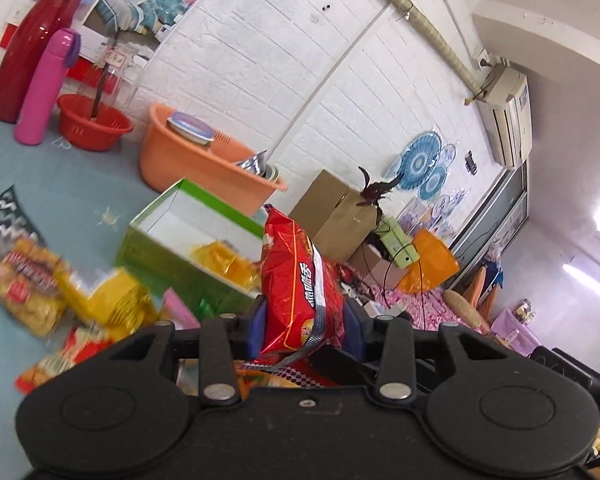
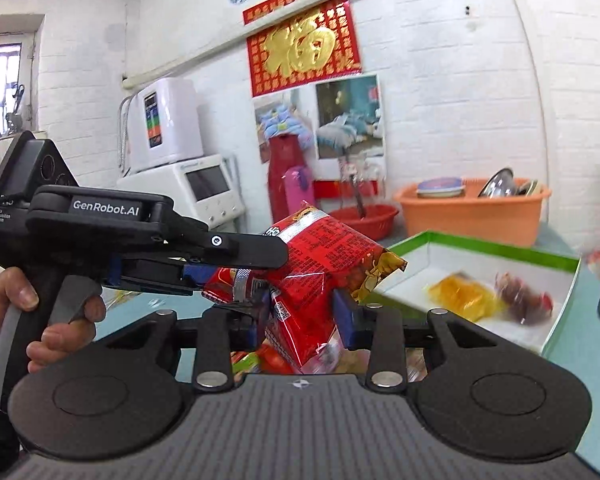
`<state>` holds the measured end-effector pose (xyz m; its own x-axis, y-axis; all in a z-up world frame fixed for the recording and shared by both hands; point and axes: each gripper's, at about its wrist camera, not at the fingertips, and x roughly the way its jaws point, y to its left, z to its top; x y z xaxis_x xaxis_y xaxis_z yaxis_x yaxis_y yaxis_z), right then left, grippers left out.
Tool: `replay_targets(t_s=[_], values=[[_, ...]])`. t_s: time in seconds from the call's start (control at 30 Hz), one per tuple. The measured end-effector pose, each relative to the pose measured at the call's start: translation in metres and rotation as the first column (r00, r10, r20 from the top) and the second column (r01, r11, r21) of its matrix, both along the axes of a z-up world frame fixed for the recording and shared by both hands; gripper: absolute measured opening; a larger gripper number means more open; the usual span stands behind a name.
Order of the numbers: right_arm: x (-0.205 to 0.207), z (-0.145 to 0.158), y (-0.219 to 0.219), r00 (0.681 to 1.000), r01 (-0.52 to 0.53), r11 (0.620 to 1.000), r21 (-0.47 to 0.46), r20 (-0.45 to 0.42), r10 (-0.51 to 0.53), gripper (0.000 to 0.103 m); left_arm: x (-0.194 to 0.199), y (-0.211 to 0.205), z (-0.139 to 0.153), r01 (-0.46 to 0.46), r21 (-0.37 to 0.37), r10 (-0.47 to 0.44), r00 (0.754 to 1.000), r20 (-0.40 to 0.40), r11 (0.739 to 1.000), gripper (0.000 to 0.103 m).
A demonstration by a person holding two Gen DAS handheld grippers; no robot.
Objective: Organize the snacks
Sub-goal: 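Carry both red packets into the green box and open both grippers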
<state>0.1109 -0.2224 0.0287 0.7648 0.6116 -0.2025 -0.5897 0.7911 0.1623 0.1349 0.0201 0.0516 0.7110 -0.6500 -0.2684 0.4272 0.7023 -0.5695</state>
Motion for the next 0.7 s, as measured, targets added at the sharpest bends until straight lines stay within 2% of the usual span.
replay_targets(t_s=[0.3, 0.63, 0.7], values=[[0.069, -0.003, -0.015, 0.997, 0.073, 0.997, 0.016, 0.006, -0.073, 0.061, 0.079, -0.020, -0.005, -0.002, -0.009, 0.002, 1.000, 0.009, 1.000, 0.020], [0.133, -0.026, -0.020, 0.988, 0.132, 0.991, 0.011, -0.077, -0.131, 0.060, 0.152, -0.030, -0.037, -0.006, 0.000, 0.005, 0.997, -0.076, 1.000, 0.021], [0.143, -0.034, -0.017, 0.985, 0.138, 0.990, -0.004, -0.103, -0.138, 0.061, 0.162, -0.031, -0.045, -0.015, 0.019, 0.016, 0.995, -0.095, 1.000, 0.036]])
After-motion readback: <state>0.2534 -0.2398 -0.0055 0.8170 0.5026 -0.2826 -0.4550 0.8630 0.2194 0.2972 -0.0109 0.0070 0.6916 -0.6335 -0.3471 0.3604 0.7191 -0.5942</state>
